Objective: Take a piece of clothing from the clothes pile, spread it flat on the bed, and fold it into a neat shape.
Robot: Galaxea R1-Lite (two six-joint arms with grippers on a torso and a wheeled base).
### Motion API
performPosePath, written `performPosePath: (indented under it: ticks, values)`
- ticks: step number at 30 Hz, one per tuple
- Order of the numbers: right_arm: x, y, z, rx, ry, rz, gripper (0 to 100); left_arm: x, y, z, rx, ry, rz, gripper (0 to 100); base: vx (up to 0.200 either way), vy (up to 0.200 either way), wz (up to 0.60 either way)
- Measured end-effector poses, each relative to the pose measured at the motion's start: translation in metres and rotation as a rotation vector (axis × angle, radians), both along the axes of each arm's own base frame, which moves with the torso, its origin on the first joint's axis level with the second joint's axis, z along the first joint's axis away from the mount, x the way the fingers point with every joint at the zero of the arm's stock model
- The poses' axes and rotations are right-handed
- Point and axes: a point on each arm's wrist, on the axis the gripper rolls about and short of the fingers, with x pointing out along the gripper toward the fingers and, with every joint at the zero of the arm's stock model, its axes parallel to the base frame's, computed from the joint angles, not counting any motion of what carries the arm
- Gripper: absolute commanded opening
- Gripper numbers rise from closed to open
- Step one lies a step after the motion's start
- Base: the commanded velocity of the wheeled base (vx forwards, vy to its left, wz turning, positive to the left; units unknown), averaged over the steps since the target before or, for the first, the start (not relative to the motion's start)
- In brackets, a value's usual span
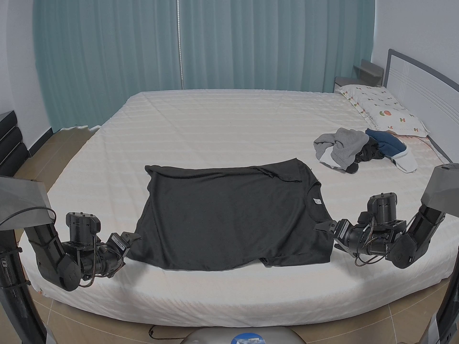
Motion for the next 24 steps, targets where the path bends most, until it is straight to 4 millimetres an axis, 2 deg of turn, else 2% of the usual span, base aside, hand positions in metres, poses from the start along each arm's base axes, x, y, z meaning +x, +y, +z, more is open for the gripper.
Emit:
performPosePath:
  ticks: [7,20,21,24]
  values:
    - [0.000,0.000,0.001,0.001,-0.004,0.000,100,0.010,-0.001,-0.008,0.057,0.001,0.049,100,0.000,0.000,0.00]
    - [0.001,0.001,0.000,-0.001,-0.004,0.004,100,0.025,-0.016,-0.023,0.140,-0.002,0.063,100,0.000,0.000,0.00]
    - [0.001,0.002,0.000,-0.001,-0.003,0.005,100,0.026,-0.017,-0.023,0.141,-0.005,0.062,0,0.000,0.000,0.00]
    - [0.000,0.003,0.000,-0.003,-0.003,0.008,100,0.027,-0.017,-0.025,0.142,-0.003,0.061,0,0.000,0.000,0.00]
